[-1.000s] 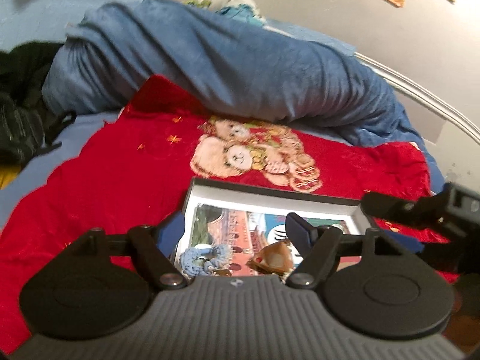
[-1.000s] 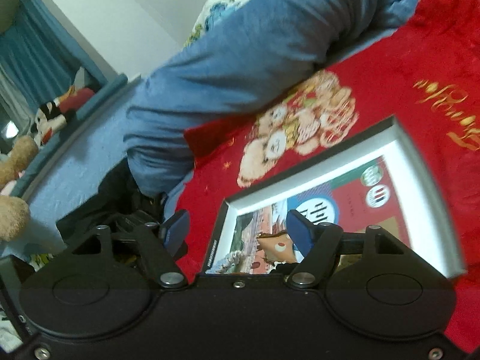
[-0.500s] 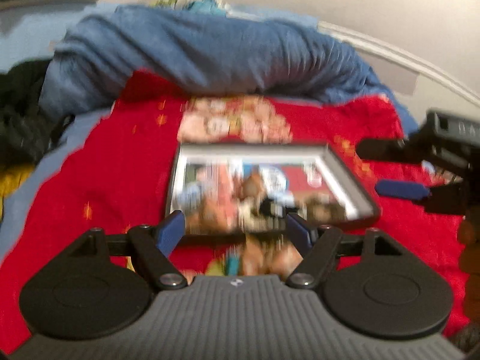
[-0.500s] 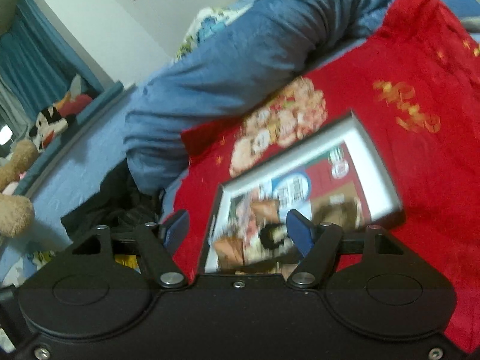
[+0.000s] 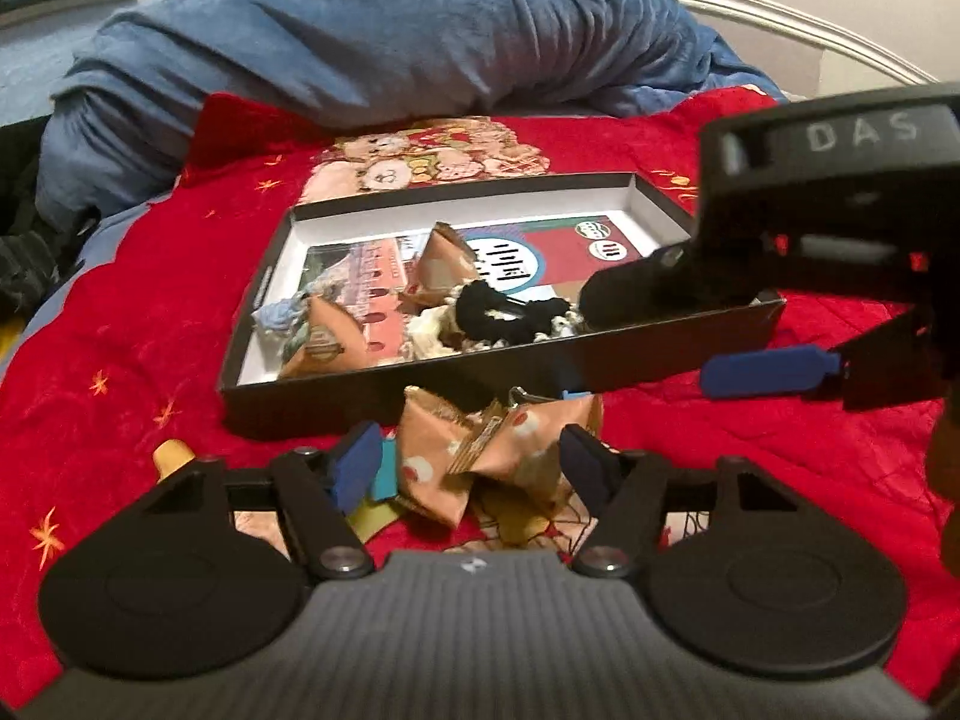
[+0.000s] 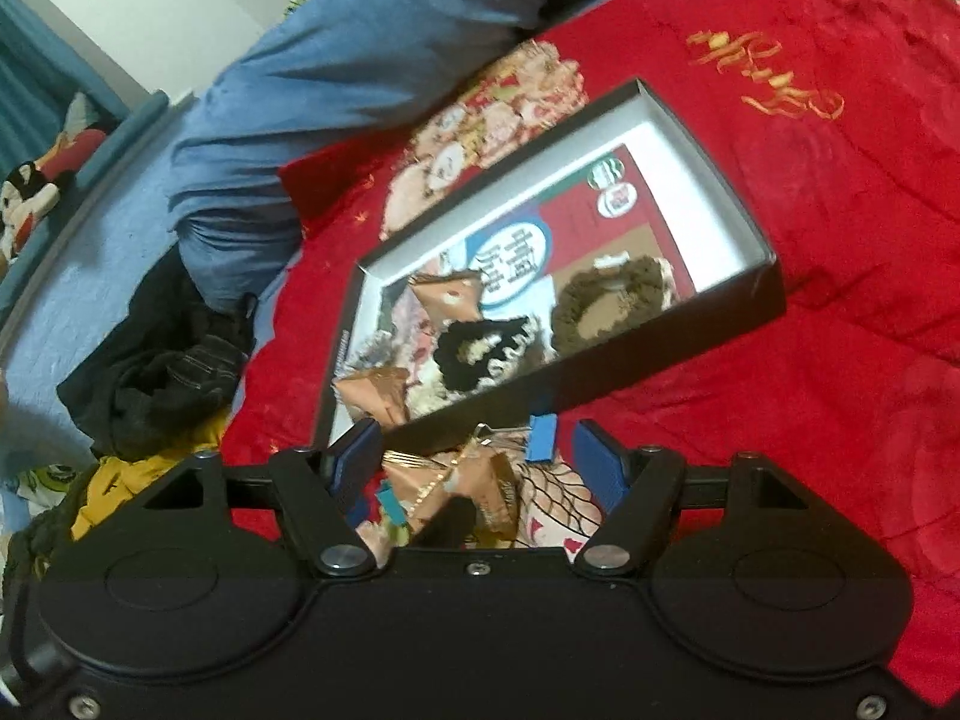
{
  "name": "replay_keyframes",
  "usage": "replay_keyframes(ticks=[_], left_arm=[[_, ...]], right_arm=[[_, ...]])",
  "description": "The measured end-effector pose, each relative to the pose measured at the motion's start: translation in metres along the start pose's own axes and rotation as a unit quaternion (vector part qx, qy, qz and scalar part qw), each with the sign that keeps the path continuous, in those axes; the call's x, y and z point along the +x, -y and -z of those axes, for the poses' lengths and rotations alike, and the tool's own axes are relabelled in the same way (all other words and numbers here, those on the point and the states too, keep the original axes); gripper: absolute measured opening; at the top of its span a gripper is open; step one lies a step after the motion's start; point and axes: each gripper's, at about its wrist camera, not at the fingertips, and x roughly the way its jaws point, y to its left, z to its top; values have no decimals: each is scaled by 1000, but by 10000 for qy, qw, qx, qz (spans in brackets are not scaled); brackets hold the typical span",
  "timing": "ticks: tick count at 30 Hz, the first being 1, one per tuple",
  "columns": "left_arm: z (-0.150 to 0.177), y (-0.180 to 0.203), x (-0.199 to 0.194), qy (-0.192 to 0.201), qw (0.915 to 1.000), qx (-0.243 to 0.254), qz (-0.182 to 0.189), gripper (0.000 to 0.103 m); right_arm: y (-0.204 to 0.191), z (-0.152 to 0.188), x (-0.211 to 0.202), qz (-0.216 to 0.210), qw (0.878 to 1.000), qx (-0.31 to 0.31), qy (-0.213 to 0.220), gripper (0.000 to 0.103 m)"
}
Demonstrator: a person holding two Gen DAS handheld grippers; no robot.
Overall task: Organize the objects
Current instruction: 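Move both open grippers back to the remaining tan packets beside the box, then grasp a tan packet with the left gripper while the right gripper grasps another tan packet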
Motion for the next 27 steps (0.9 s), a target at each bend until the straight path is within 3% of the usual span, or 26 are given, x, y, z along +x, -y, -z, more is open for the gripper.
replay_keyframes(ticks=[13, 17, 21, 27], left_arm=[[-4, 2, 24, -53, 9993, 363, -83, 73], [1, 11, 31, -60, 9963, 843, -141, 67], [5, 13, 31, -116, 9950, 975, -156, 60], [10, 13, 31, -71, 9938, 1083, -250, 63]], right_arm=[[5, 0, 34, -111, 9988, 54, -470, 69], [2, 1, 42, -192, 9982, -7, -575, 68], [0, 3, 51, -112, 9978, -83, -648, 68], [1, 4, 66, -139, 9966, -48, -812, 67]])
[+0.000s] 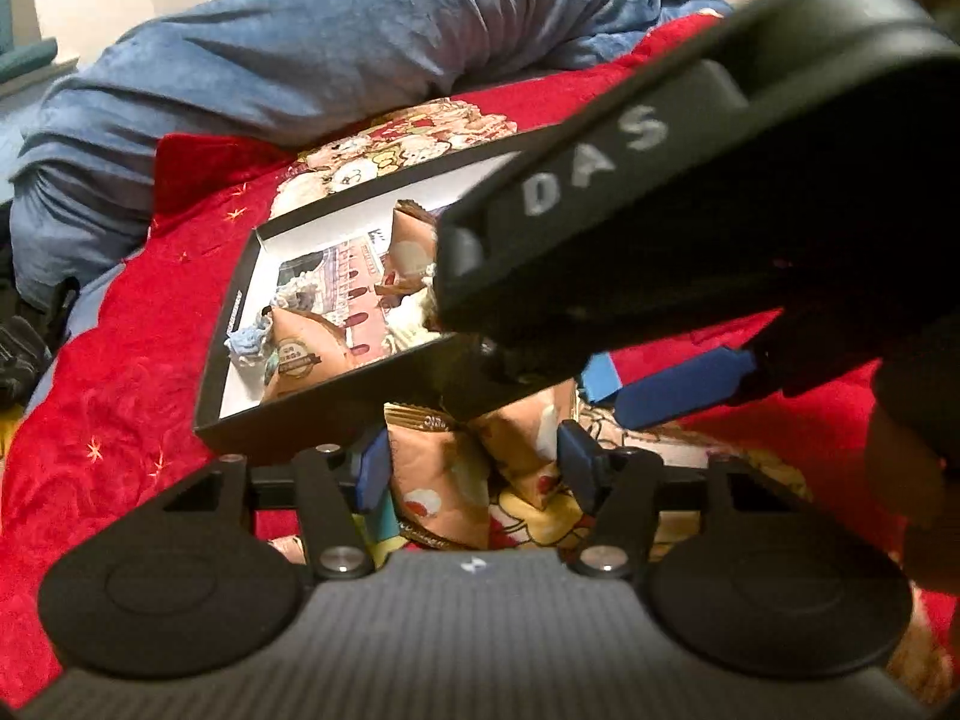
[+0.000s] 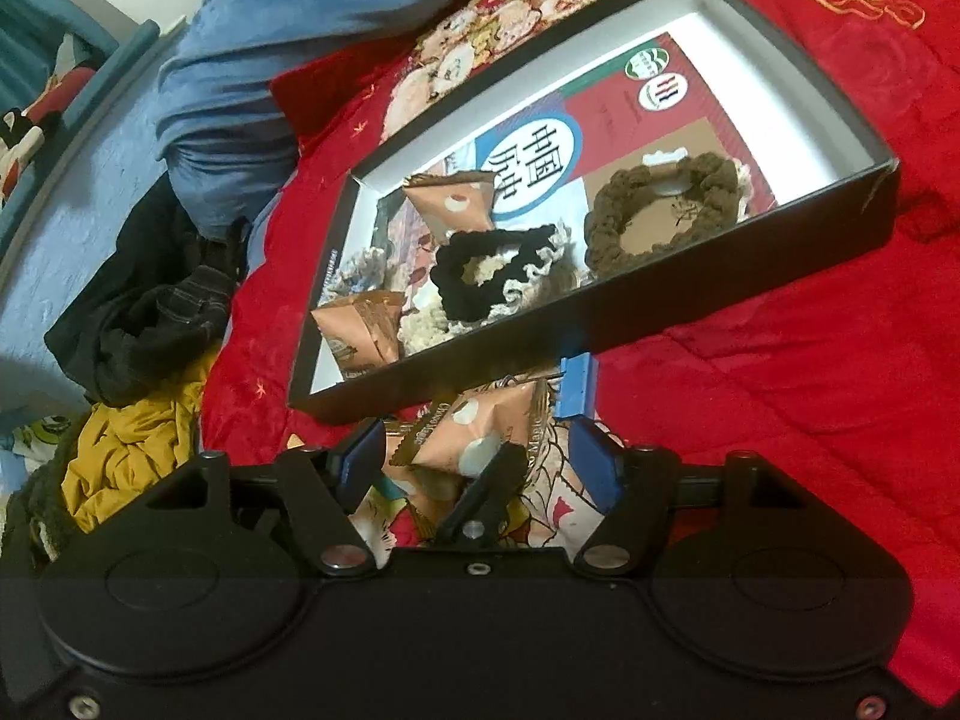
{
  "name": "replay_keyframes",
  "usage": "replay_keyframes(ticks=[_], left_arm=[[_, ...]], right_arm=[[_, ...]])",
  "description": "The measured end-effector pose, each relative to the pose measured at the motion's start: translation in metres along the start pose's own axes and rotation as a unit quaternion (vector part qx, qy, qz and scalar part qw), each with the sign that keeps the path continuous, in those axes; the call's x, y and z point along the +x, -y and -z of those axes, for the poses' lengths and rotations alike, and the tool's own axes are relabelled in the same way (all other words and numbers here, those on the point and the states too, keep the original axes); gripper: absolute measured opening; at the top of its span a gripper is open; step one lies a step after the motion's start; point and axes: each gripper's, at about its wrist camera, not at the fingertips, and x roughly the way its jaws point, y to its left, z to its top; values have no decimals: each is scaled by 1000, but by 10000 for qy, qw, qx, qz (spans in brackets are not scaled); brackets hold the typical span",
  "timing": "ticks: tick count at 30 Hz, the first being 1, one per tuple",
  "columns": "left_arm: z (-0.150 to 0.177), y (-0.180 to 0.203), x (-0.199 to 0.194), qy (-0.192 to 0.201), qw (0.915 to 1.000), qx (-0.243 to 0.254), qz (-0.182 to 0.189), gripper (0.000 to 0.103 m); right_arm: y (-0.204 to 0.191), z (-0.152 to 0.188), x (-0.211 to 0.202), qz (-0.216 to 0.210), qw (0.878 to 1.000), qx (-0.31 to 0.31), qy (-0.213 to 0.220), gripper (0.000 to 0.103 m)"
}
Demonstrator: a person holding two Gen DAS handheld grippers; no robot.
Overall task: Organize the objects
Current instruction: 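Grasp a tan packet with the left gripper while the right gripper grasps another tan packet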
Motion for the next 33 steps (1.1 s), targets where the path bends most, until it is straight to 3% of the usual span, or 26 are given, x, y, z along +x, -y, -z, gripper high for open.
replay_keyframes(ticks=[7, 11, 12, 16, 30, 33], left_arm=[[2, 2, 3, -127, 9999, 73, 18, 57], [3, 6, 0, -120, 9997, 191, -45, 50], [3, 7, 0, -118, 9997, 226, -65, 49], [5, 8, -1, -97, 9995, 287, -118, 44], [6, 15, -14, 38, 9984, 515, -229, 23], [7, 12, -9, -15, 9981, 480, -387, 26]], right_arm=[[-1, 1, 15, 174, 9998, -81, -69, 63], [-3, 3, 18, 264, 9995, -155, -76, 54], [-4, 3, 18, 241, 9995, -173, -83, 48], [-8, 4, 15, 242, 9994, -235, -13, 40], [-7, 6, -14, -2, 9999, 14, 125, 23], [-6, 5, -17, 156, 9997, 29, 186, 21]])
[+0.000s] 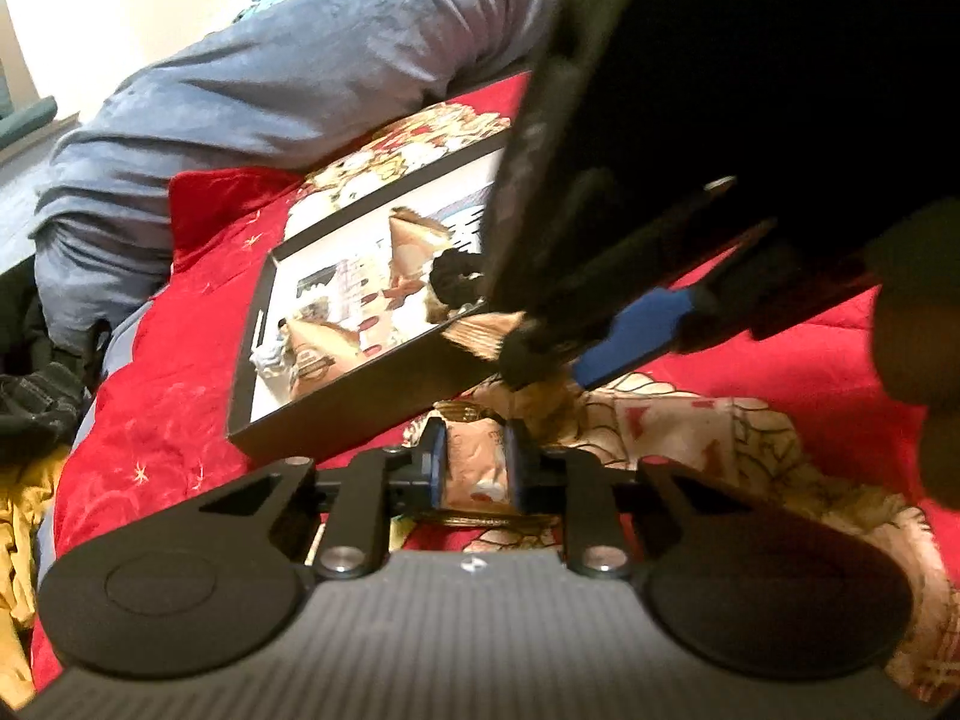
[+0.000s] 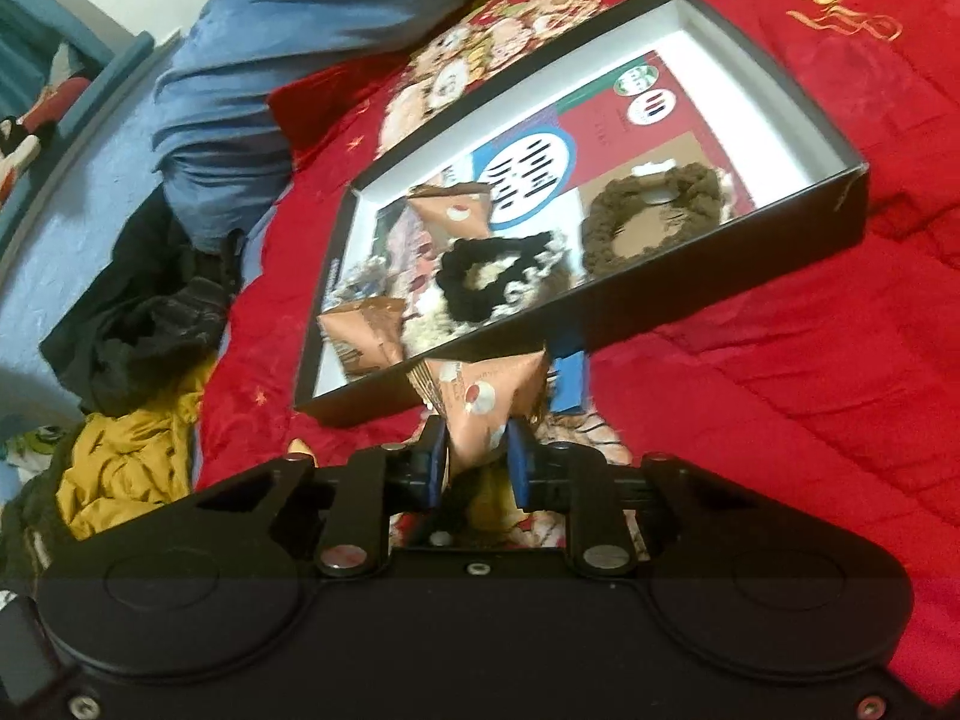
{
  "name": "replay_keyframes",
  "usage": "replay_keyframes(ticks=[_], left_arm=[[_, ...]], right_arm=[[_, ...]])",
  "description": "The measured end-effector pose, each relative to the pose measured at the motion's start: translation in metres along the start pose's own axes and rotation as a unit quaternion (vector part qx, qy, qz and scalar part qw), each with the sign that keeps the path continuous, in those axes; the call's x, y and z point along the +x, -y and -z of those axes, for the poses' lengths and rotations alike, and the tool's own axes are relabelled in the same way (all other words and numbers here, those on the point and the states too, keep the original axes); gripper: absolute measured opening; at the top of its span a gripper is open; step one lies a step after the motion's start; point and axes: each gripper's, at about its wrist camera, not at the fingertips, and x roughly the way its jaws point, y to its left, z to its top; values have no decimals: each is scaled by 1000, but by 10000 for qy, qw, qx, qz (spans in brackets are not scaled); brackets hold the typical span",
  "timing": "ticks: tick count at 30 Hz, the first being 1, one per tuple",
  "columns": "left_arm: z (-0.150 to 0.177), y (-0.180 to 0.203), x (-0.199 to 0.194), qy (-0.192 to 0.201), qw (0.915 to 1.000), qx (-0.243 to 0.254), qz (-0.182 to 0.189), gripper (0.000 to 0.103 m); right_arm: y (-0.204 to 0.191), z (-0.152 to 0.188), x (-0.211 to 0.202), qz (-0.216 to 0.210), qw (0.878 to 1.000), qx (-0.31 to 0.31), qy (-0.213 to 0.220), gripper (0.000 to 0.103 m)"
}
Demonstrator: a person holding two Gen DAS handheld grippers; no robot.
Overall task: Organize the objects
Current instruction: 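Grasp a tan packet with the left gripper while the right gripper grasps another tan packet, then lift and carry the tan packet over the box with the left gripper while the right gripper carries its packet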
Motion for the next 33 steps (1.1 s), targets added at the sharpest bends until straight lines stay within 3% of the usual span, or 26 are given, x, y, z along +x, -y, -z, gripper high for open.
replay_keyframes(ticks=[5, 12, 21, 33], left_arm=[[2, 1, 17, -139, 9998, 148, -41, 39], [4, -6, 21, -205, 9997, -117, -7, 33], [-2, 0, -1, 60, 9997, -208, 67, 32], [-14, -23, -18, 264, 9956, -902, -15, 32]], right_arm=[[7, -3, -5, 36, 9998, 149, 84, 20], [9, -5, -4, -6, 9997, 237, 71, 20], [6, -3, -19, -83, 9993, 196, 323, 19], [2, -6, -45, -219, 9972, 79, 711, 17]])
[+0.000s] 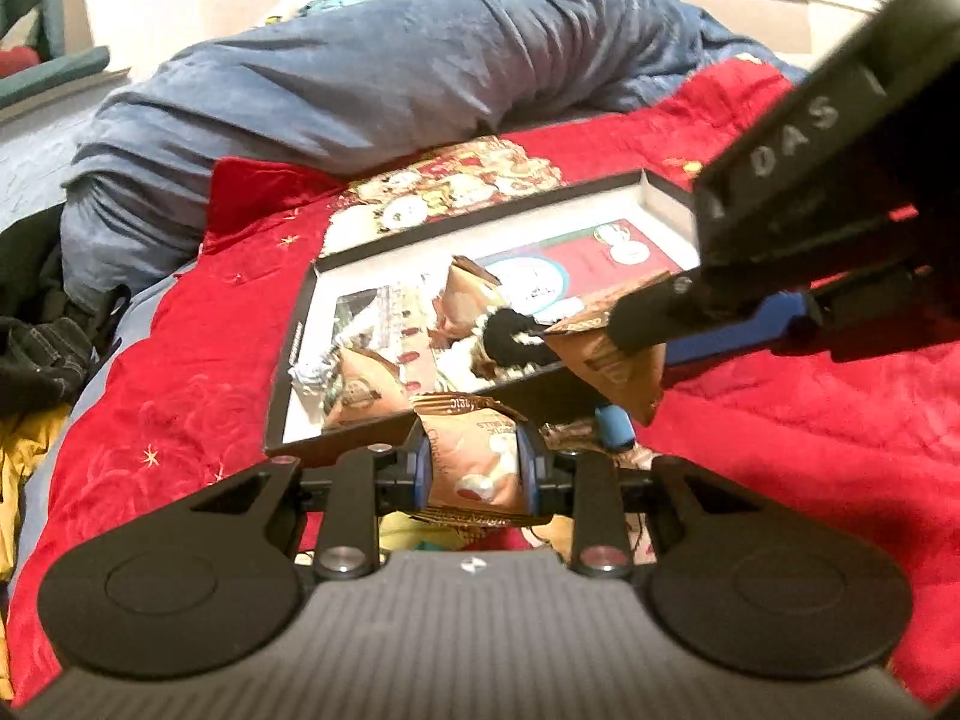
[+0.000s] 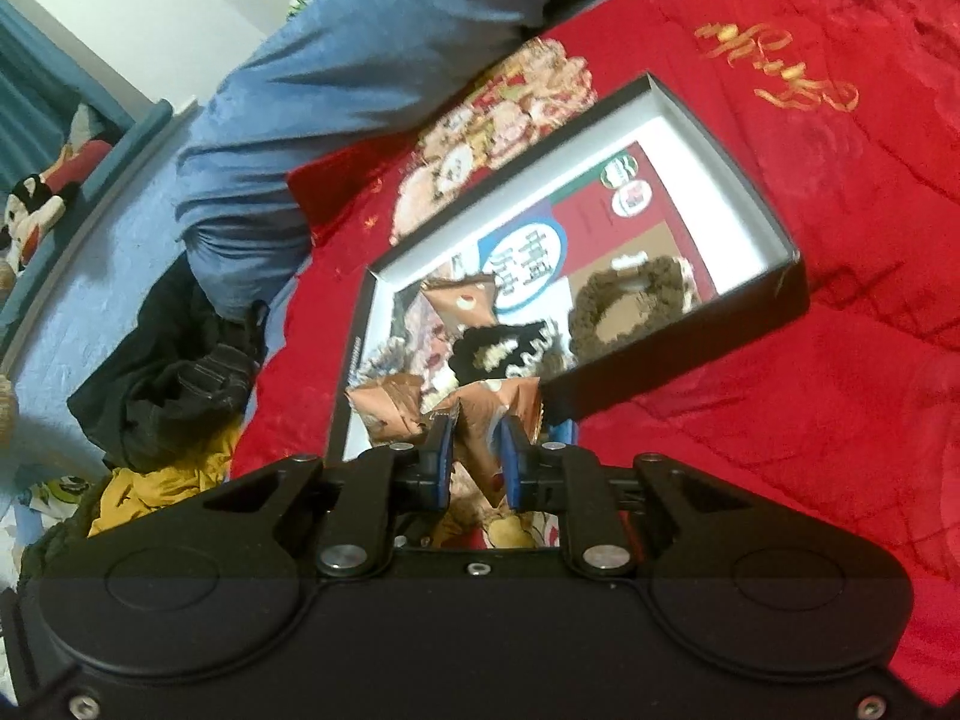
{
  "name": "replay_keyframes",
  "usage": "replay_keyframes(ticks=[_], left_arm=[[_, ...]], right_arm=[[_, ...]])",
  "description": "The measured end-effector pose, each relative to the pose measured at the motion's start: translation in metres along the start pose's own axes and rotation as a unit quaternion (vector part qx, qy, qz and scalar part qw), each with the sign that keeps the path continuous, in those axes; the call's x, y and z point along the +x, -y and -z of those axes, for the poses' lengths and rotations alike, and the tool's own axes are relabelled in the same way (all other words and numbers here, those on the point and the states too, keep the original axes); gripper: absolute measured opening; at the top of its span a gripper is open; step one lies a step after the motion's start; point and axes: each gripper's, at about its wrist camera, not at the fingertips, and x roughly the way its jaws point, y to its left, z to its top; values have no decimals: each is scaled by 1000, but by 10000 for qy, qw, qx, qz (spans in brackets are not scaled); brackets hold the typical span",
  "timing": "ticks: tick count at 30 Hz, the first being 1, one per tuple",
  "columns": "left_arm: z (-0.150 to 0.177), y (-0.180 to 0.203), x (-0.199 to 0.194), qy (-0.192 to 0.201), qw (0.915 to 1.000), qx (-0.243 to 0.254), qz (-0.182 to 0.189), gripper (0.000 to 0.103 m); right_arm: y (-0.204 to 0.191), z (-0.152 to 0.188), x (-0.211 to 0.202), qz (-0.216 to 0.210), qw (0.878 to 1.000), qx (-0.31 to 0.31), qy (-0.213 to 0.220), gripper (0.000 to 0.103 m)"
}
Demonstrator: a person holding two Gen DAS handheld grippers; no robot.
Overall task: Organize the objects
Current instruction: 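Lift and carry the tan packet over the box with the left gripper while the right gripper carries its packet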
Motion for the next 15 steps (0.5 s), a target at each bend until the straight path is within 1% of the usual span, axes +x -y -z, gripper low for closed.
replay_keyframes(ticks=[5, 9, 11, 15], left_arm=[[-7, -9, -4, 79, 9996, -242, 71, 32], [-11, -16, -4, 91, 9990, -443, 61, 32], [-13, -19, -6, 143, 9985, -536, -11, 32], [-18, -26, -8, 170, 9970, -756, 24, 32]], right_arm=[[-7, -3, -11, -61, 9997, -149, 184, 16], [-10, -6, -18, -120, 9993, -198, 296, 16], [-12, -7, -22, -160, 9990, -223, 355, 16], [-17, -10, -30, -243, 9981, -320, 472, 16]])
